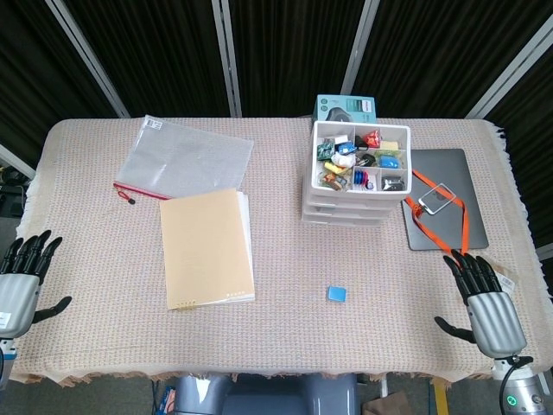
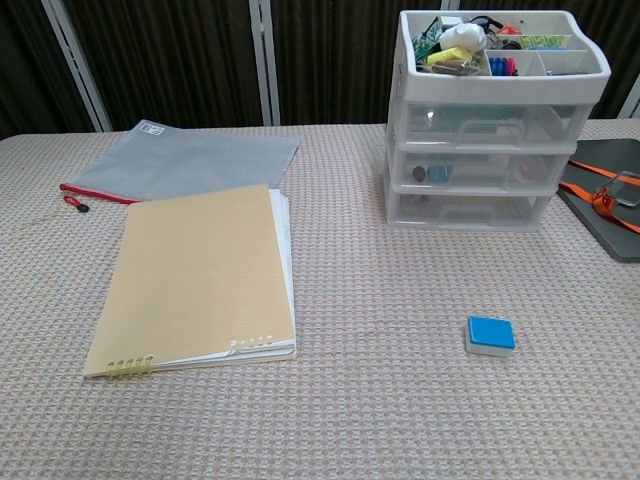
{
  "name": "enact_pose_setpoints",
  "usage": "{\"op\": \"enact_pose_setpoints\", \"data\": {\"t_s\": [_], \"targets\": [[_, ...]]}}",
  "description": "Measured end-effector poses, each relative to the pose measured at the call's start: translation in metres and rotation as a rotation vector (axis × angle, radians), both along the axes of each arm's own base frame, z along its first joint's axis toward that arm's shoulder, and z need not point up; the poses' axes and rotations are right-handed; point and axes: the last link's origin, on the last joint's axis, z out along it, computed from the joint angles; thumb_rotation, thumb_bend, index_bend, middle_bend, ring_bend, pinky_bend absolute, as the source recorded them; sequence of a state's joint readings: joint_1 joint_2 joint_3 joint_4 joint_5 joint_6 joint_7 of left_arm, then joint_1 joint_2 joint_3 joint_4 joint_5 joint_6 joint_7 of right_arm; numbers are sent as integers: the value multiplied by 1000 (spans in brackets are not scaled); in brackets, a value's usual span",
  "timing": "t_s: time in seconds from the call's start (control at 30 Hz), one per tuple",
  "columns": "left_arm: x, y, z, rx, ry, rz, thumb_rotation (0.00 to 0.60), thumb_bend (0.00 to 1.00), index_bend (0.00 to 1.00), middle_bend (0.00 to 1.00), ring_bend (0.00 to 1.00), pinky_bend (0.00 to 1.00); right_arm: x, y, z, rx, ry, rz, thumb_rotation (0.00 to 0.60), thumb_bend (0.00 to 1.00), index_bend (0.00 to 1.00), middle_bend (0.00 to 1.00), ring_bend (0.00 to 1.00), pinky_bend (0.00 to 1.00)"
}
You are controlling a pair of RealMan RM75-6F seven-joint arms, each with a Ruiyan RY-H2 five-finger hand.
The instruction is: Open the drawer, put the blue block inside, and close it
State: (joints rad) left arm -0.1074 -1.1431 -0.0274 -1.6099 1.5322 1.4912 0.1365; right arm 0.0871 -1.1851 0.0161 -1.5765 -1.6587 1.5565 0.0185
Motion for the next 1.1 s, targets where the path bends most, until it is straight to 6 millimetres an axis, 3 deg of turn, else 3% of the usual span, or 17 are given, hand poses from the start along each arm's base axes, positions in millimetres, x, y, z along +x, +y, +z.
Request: {"op": "enact_pose_setpoints", "data": {"t_s": [0.07,0.13,0.3,0.53,0.8,1.1], "targets": [[0,-1,1,5,-6,-1,600,186,10,0,0,0,3,-1,1,-11,-19,8,600,59,75,346,368,453],[1,-1,2,11,-9,-8,600,184,10,0,0,0,9,-4,2,-21,-55,19,600,80,91,508,539,552],[1,0,2,15,-20,-18,600,183,10,0,0,0,25,-12,-2,11,-192,-14,600,184,94,677,710,654],[2,1,5,36,-41,-31,600,184,10,0,0,0,51,-35,-25,178,-449,-204,600,317,96,726,763,693],[4,-3,13,76,-50,-53,600,185,10,0,0,0,78,-67,-55,316,-695,-410,600,330,98,729,768,696],[5,-3,7,37,-87,-45,600,185,11,0,0,0,117,-96,-95,418,-897,-557,600,330,99,729,767,696]]}}
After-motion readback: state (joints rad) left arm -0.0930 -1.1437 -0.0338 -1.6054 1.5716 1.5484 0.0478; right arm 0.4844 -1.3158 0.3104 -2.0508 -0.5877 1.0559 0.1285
